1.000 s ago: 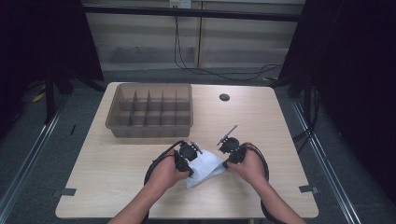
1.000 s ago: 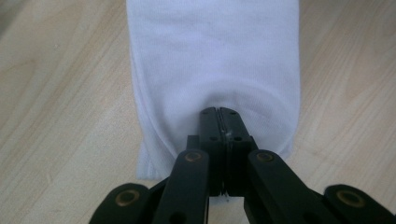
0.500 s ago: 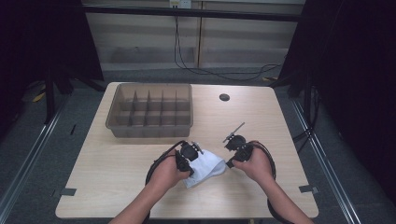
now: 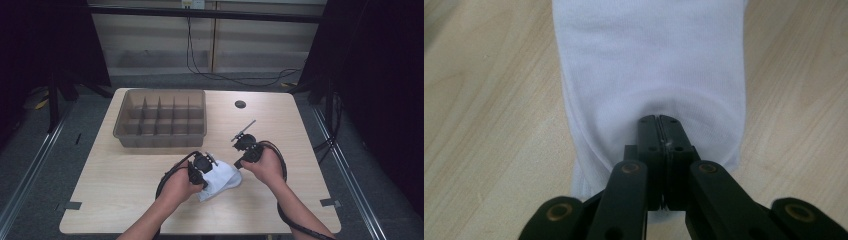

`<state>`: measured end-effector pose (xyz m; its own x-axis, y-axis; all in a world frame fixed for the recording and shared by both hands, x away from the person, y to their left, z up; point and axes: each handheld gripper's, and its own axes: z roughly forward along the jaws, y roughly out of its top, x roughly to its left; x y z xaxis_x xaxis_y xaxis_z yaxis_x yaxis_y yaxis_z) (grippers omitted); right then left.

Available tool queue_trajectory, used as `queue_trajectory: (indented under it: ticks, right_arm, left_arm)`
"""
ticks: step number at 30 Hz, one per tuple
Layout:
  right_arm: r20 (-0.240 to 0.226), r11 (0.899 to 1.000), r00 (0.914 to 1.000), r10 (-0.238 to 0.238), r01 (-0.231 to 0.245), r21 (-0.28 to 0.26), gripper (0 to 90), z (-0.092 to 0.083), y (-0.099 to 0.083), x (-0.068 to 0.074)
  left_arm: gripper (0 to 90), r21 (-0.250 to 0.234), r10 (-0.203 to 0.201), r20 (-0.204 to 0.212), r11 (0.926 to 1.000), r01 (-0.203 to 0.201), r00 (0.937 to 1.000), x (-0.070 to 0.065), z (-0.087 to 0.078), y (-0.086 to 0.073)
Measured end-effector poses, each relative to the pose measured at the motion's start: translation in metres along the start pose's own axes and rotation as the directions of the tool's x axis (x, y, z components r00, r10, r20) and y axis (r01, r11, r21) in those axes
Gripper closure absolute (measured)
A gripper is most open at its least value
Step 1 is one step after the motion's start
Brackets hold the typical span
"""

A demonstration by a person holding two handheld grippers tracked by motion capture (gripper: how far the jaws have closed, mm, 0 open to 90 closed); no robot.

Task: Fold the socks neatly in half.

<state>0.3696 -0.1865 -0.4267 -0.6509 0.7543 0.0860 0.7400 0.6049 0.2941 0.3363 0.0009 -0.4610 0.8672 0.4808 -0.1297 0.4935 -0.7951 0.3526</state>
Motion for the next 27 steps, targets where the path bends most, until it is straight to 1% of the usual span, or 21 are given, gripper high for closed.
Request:
queue_trajectory:
  ticks: [3, 4, 5, 6, 12, 13, 15, 17, 19, 20, 22, 23, 26, 27]
  right_arm:
    - [-0.016, 1.0, 0.9995, -0.026, 0.026, 0.003, 86.7, 0.007, 0.006, 0.007]
    - [-0.018, 1.0, 0.9996, -0.023, 0.023, 0.008, 86.8, 0.01, 0.007, 0.009]
    - [-0.024, 0.999, 0.9992, -0.033, 0.033, 0.011, 86.9, 0.013, 0.007, 0.009]
    - [-0.031, 0.999, 0.9991, -0.03, 0.031, 0.023, 87.0, 0.017, 0.006, 0.011]
    - [-0.03, 0.997, 0.9985, -0.047, 0.048, 0.052, 88.3, 0.028, 0.002, 0.012]
    - [-0.026, 0.997, 0.9989, -0.04, 0.041, 0.058, 89.3, 0.03, 0.001, 0.011]
    - [-0.02, 0.997, 0.999, -0.04, 0.041, 0.059, 90.0, 0.034, -0.001, 0.009]
    - [-0.023, 0.997, 0.9992, -0.033, 0.035, 0.067, 90.0, 0.035, -0.001, 0.008]
    - [-0.005, 0.997, 0.9994, -0.034, 0.034, 0.067, 90.0, 0.035, -0.001, 0.007]
    - [0.001, 0.997, 0.9993, -0.036, 0.036, 0.067, 90.0, 0.035, -0.001, 0.007]
    - [0.004, 0.997, 0.9994, -0.034, 0.034, 0.07, 90.0, 0.035, -0.001, 0.006]
    - [0.003, 0.997, 0.9997, -0.023, 0.022, 0.068, 90.0, 0.035, -0.001, 0.006]
    - [0.007, 0.998, 0.9997, -0.025, 0.024, 0.066, 90.0, 0.031, 0.001, 0.006]
    - [0.005, 0.998, 0.9996, -0.028, 0.028, 0.055, 90.0, 0.029, 0.002, 0.006]
  left_arm:
    - [88.7, -0.004, 0.006, -0.002, 1.0, -0.006, 1.0, 0.0, 0.0, -0.001]
    - [88.7, -0.006, 0.003, -0.003, 1.0, -0.003, 1.0, 0.0, 0.0, -0.001]
    - [88.7, -0.009, -0.001, -0.003, 1.0, 0.001, 1.0, -0.001, 0.0, -0.002]
    - [88.6, -0.01, 0.002, -0.003, 1.0, -0.002, 1.0, -0.001, 0.0, -0.002]
    - [88.7, -0.006, 0.006, -0.005, 1.0, -0.006, 1.0, -0.001, -0.001, -0.002]
    - [88.6, -0.01, 0.006, -0.008, 0.9999, -0.006, 1.0, -0.001, -0.001, -0.002]
    - [88.7, -0.013, 0.009, -0.008, 0.9999, -0.01, 0.9999, -0.001, -0.001, -0.003]
    - [88.8, -0.011, 0.009, -0.007, 0.9999, -0.01, 0.9999, -0.001, -0.001, -0.004]
    - [88.8, -0.015, 0.009, -0.008, 0.9998, -0.009, 0.9999, -0.001, -0.001, -0.004]
    - [88.8, -0.016, 0.015, -0.009, 0.9997, -0.016, 0.9998, -0.001, -0.001, -0.004]
    - [88.8, -0.023, 0.012, -0.011, 0.9997, -0.012, 0.9999, -0.001, -0.001, -0.005]
    - [88.8, -0.021, 0.011, -0.012, 0.9997, -0.012, 0.9999, -0.002, -0.001, -0.004]
    - [88.7, -0.018, 0.011, -0.013, 0.9998, -0.011, 0.9999, -0.002, -0.001, -0.004]
    - [88.7, -0.02, 0.012, -0.015, 0.9997, -0.012, 0.9998, -0.002, -0.001, -0.004]
